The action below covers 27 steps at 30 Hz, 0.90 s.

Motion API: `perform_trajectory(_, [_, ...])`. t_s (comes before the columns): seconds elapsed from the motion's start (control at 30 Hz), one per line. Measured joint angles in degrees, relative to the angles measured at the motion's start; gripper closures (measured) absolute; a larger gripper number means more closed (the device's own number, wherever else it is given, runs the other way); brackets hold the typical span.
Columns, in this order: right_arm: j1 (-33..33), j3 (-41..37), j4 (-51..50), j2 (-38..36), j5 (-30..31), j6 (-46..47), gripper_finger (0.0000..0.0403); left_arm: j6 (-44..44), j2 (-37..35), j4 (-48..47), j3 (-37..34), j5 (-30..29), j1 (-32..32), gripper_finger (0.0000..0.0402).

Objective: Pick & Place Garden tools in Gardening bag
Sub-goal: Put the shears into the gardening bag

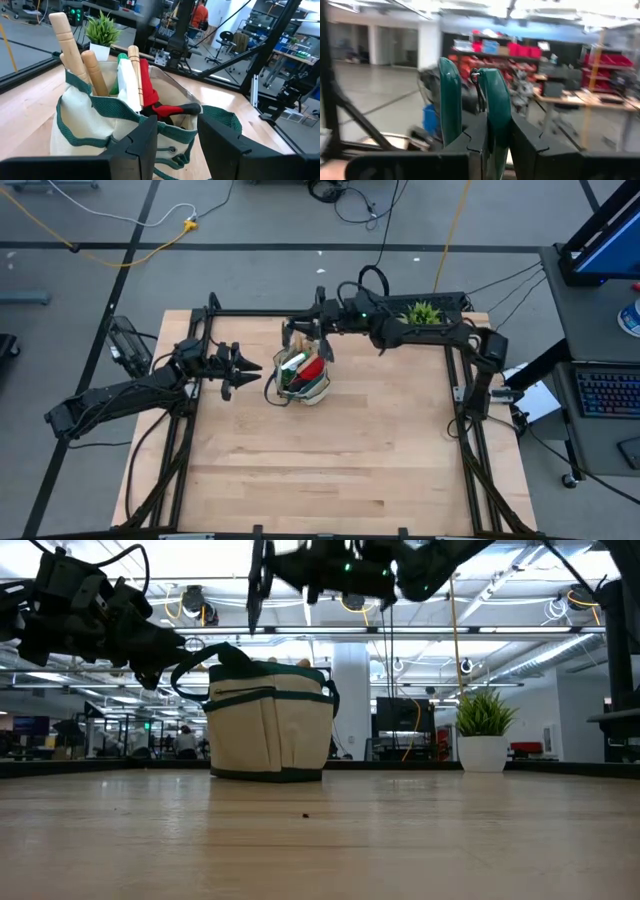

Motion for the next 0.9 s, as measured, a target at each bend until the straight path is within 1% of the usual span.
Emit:
perform_trajectory(0.2, [-1.6, 0.0, 0.1, 3.7, 5.4, 0.0, 0.0359, 0.4, 0.0, 0.0, 0.0, 0.0, 0.0, 0.0256])
perform_trajectory(0.27, [-1.9, 0.0, -0.1, 4.8, 6.4, 0.1, 0.0359, 0.7, 0.0, 0.0, 0.0, -0.3, 0.0, 0.0256])
perform_trajectory(0.47, [-1.4, 0.0, -0.4, 7.2, 6.7, 0.4, 0.0359, 1.1, 0.0, 0.0, 0.0, -1.4, 0.0, 0.0256])
perform_trajectory(0.6, [-0.7, 0.0, -0.8, 7.4, 6.7, 0.2, 0.0359, 1.1, 0.0, 0.0, 0.0, -1.4, 0.0, 0.0256])
perform_trajectory(0.77, [0.7, 0.0, -3.3, 7.4, 11.2, -3.9, 0.0359, 1.2, 0.0, 0.0, 0.0, -1.8, 0.0, 0.0256])
perform_trajectory(0.9, [1.5, 0.0, -4.5, 7.4, 11.3, -4.9, 0.0359, 1.2, 0.0, 0.0, 0.0, -2.3, 0.0, 0.0256])
